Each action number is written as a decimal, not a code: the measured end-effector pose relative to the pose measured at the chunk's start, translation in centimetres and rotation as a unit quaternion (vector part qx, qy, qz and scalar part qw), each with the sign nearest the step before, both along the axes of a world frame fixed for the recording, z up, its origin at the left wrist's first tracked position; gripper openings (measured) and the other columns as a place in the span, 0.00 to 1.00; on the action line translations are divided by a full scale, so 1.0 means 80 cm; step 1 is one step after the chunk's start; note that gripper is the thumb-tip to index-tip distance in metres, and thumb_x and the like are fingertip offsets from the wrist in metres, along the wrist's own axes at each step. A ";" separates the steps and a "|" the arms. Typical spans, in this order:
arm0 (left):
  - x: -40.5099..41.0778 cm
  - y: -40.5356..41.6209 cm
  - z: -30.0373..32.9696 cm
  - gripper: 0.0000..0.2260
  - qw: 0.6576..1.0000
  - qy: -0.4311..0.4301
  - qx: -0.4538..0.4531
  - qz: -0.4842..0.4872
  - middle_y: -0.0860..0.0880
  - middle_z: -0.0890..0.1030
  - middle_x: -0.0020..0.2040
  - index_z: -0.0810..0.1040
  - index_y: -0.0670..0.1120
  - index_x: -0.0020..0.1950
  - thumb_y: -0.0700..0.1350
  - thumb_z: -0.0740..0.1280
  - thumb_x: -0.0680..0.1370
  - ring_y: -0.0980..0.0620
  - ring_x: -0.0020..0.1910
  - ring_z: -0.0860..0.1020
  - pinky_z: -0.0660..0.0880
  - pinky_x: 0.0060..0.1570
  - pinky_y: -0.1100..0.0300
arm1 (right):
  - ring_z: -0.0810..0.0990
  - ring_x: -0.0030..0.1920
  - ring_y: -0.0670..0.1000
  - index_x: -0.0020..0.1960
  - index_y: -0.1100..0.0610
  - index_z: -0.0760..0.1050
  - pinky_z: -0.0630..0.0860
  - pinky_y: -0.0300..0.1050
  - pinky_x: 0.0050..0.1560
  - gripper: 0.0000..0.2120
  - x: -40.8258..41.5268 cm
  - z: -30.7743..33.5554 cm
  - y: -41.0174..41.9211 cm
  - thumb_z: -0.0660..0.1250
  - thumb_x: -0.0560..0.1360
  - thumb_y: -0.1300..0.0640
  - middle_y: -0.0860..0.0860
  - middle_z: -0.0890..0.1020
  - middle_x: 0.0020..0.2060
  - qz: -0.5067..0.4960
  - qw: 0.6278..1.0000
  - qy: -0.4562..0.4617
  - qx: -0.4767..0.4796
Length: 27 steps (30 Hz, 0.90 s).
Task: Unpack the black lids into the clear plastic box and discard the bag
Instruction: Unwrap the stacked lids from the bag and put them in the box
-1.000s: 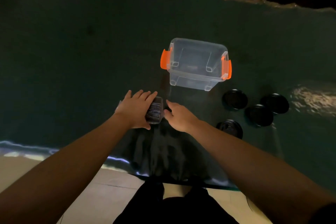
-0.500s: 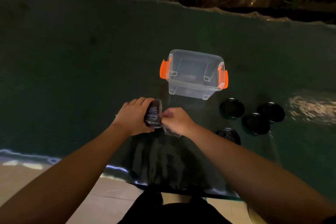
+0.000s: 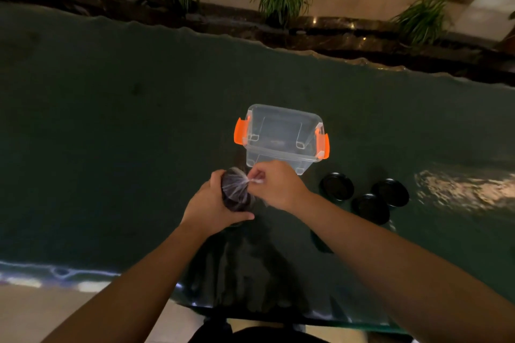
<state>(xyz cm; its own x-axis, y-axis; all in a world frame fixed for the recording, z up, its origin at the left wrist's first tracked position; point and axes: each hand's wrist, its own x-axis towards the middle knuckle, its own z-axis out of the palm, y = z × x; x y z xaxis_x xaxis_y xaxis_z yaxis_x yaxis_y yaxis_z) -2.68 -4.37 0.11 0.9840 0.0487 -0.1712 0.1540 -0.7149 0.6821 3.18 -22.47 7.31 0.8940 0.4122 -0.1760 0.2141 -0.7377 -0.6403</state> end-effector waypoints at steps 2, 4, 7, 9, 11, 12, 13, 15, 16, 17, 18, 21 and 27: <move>-0.004 0.001 0.002 0.53 1.000 0.000 -0.015 -0.005 0.54 0.77 0.65 0.61 0.58 0.70 0.72 0.78 0.51 0.50 0.62 0.77 0.78 0.59 0.49 | 0.81 0.44 0.48 0.48 0.54 0.84 0.79 0.45 0.46 0.05 -0.001 0.004 0.000 0.73 0.72 0.58 0.48 0.84 0.43 0.020 0.999 -0.022 -0.017; -0.007 0.007 0.007 0.52 0.999 -0.019 -0.022 -0.017 0.54 0.75 0.66 0.62 0.57 0.71 0.73 0.77 0.53 0.53 0.63 0.76 0.76 0.62 0.50 | 0.80 0.46 0.48 0.49 0.53 0.83 0.79 0.47 0.48 0.06 -0.002 0.006 0.000 0.73 0.72 0.58 0.49 0.84 0.45 0.041 0.998 -0.043 -0.032; -0.006 0.017 0.021 0.43 0.994 -0.086 -0.006 -0.068 0.51 0.73 0.69 0.68 0.51 0.72 0.71 0.73 0.63 0.52 0.67 0.72 0.72 0.67 0.51 | 0.79 0.47 0.49 0.50 0.52 0.83 0.78 0.47 0.49 0.06 -0.005 0.009 0.001 0.73 0.73 0.57 0.49 0.83 0.48 0.062 0.995 -0.068 -0.048; -0.002 0.020 0.033 0.32 0.986 -0.128 0.007 -0.107 0.49 0.74 0.70 0.74 0.49 0.69 0.65 0.69 0.70 0.50 0.69 0.71 0.71 0.69 0.48 | 0.78 0.47 0.49 0.51 0.52 0.82 0.78 0.47 0.49 0.07 -0.006 0.011 0.002 0.72 0.73 0.57 0.49 0.82 0.48 0.074 0.993 -0.078 -0.047; 0.005 0.021 0.043 0.24 0.979 -0.154 0.020 -0.131 0.48 0.76 0.69 0.78 0.48 0.67 0.57 0.68 0.74 0.49 0.69 0.72 0.70 0.69 0.46 | 0.79 0.48 0.50 0.51 0.53 0.82 0.78 0.50 0.50 0.07 -0.006 0.014 0.003 0.71 0.74 0.58 0.49 0.82 0.48 0.083 0.992 -0.082 -0.040; 0.010 0.021 0.047 0.20 0.977 -0.162 0.026 -0.139 0.48 0.77 0.67 0.79 0.48 0.66 0.53 0.69 0.75 0.49 0.69 0.72 0.70 0.69 0.47 | 0.79 0.48 0.50 0.51 0.53 0.82 0.78 0.51 0.50 0.07 -0.006 0.015 0.002 0.70 0.74 0.59 0.49 0.82 0.47 0.087 0.992 -0.082 -0.032; 0.014 0.019 0.051 0.17 0.974 -0.166 0.033 -0.149 0.49 0.78 0.65 0.81 0.48 0.64 0.49 0.70 0.76 0.49 0.67 0.72 0.70 0.69 0.48 | 0.79 0.47 0.50 0.51 0.54 0.81 0.78 0.52 0.50 0.06 -0.005 0.016 0.002 0.70 0.74 0.59 0.49 0.82 0.47 0.090 0.993 -0.079 -0.023; 0.022 0.015 0.057 0.10 0.969 -0.173 0.042 -0.170 0.51 0.81 0.56 0.82 0.48 0.58 0.46 0.71 0.76 0.49 0.61 0.75 0.72 0.64 0.48 | 0.79 0.47 0.50 0.52 0.54 0.81 0.79 0.54 0.50 0.07 -0.005 0.018 0.001 0.70 0.74 0.60 0.50 0.81 0.47 0.095 0.992 -0.078 -0.009; 0.025 0.013 0.059 0.08 0.968 -0.172 0.044 -0.177 0.52 0.81 0.52 0.82 0.48 0.54 0.46 0.71 0.76 0.50 0.56 0.76 0.74 0.60 0.47 | 0.79 0.47 0.50 0.52 0.54 0.81 0.79 0.54 0.50 0.07 -0.005 0.017 0.000 0.70 0.74 0.60 0.49 0.81 0.47 0.096 0.992 -0.079 -0.004; 0.027 0.012 0.061 0.06 0.968 -0.170 0.044 -0.179 0.52 0.81 0.48 0.82 0.48 0.52 0.47 0.71 0.76 0.50 0.53 0.76 0.75 0.56 0.46 | 0.79 0.47 0.50 0.52 0.54 0.81 0.79 0.53 0.50 0.07 -0.004 0.016 -0.001 0.70 0.74 0.59 0.49 0.81 0.47 0.096 0.992 -0.081 0.001; 0.028 0.011 0.063 0.06 0.969 -0.168 0.044 -0.178 0.52 0.81 0.46 0.82 0.48 0.51 0.47 0.71 0.76 0.50 0.51 0.76 0.75 0.54 0.45 | 0.79 0.47 0.49 0.52 0.53 0.80 0.79 0.53 0.49 0.07 -0.004 0.015 -0.002 0.71 0.74 0.59 0.49 0.81 0.47 0.096 0.992 -0.082 0.007; 0.030 0.009 0.066 0.09 0.971 -0.159 0.052 -0.173 0.51 0.81 0.46 0.84 0.49 0.56 0.48 0.72 0.77 0.50 0.50 0.75 0.75 0.52 0.47 | 0.80 0.48 0.47 0.58 0.52 0.78 0.80 0.52 0.49 0.14 -0.006 0.008 -0.010 0.74 0.74 0.54 0.48 0.81 0.48 0.084 0.992 -0.082 0.037; 0.030 0.013 0.068 0.06 0.974 -0.159 0.055 -0.151 0.53 0.79 0.45 0.84 0.49 0.50 0.47 0.74 0.75 0.52 0.49 0.73 0.75 0.50 0.47 | 0.75 0.60 0.45 0.71 0.49 0.66 0.78 0.41 0.55 0.38 -0.014 -0.016 -0.024 0.79 0.67 0.46 0.48 0.75 0.63 -0.035 0.994 -0.036 0.094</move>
